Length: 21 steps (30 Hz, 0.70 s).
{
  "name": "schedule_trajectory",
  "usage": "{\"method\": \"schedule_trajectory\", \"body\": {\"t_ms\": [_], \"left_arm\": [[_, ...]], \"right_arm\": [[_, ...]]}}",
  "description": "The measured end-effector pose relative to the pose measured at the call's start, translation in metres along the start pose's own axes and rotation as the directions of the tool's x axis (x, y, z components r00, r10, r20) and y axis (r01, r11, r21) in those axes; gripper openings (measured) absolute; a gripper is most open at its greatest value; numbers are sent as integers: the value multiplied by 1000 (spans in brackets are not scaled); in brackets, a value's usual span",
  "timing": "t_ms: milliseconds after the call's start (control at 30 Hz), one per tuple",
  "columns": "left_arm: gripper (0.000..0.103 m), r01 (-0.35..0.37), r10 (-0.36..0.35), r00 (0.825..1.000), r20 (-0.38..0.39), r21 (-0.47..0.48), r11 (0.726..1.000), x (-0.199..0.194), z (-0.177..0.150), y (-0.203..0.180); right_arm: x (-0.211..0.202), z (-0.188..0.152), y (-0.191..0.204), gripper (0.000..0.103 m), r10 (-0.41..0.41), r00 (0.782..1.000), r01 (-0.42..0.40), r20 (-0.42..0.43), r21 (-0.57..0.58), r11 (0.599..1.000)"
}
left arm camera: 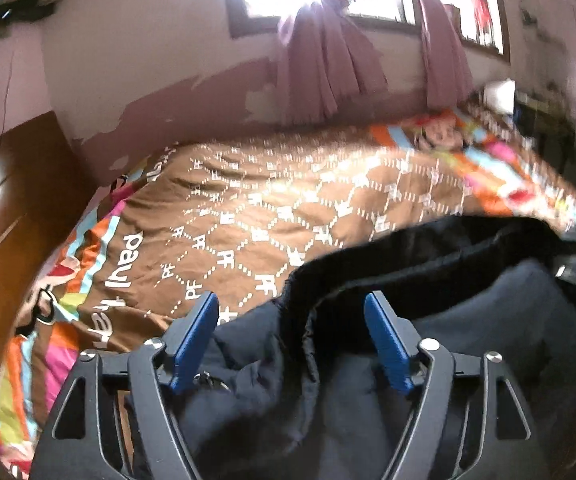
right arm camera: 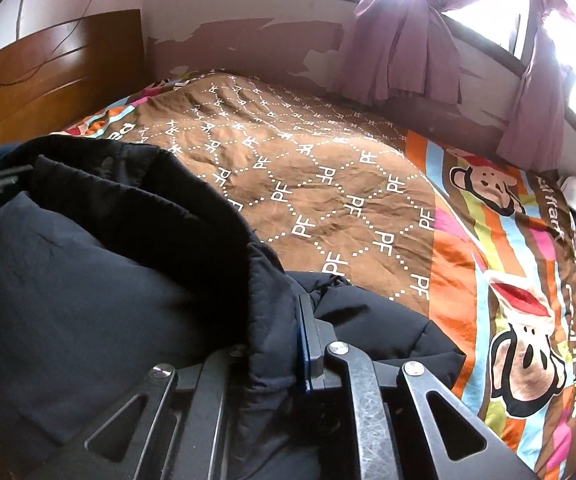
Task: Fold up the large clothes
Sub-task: 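Open both tools and release the jacket onto the bed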
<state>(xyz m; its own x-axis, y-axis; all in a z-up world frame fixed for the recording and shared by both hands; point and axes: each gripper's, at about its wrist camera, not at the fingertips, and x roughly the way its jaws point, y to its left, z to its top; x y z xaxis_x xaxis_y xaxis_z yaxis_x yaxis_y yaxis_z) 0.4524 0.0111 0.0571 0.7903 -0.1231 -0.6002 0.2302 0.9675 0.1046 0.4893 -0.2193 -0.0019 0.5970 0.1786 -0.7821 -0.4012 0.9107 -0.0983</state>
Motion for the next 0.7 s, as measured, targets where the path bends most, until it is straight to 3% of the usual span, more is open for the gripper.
{"method": "schedule_trajectory", "body": {"t_ms": [133, 167, 233, 300, 433, 500, 633, 700], "left_arm": [[73, 51, -50, 998, 28, -65, 997, -11, 5, 9], [77, 60, -58, 998, 35, -68, 996, -13, 4, 11], [79, 62, -59, 997, 45, -65, 996, -18, 1, 10], [79, 67, -65, 997, 45, -57, 996, -21, -2, 8], [79, 100, -97, 993, 62, -44, 994, -37, -15, 4], [82, 120, -117, 990, 74, -34, 992, -47, -21, 1], [87, 143, -142, 986, 93, -11, 990, -65, -32, -8], [87, 137, -136, 986, 100, -5, 991, -74, -36, -12]], "right_arm": [[-6, 0, -6, 16, 20, 1000, -21, 10, 41, 999], [-8, 1, -8, 21, 24, 1000, -25, 16, 52, 998], [-17, 2, -14, 36, 21, 999, -25, 50, 80, 996], [-27, 4, -19, 65, 26, 995, -35, 95, 93, 995], [-51, 11, -26, 67, 38, 985, -59, 167, 126, 990], [-66, 9, -26, 76, 59, 979, -86, 193, 137, 987], [-88, -9, -17, 85, 141, 970, -168, 196, 128, 977], [-97, -25, -10, 96, 175, 966, -201, 190, 130, 971]]}}
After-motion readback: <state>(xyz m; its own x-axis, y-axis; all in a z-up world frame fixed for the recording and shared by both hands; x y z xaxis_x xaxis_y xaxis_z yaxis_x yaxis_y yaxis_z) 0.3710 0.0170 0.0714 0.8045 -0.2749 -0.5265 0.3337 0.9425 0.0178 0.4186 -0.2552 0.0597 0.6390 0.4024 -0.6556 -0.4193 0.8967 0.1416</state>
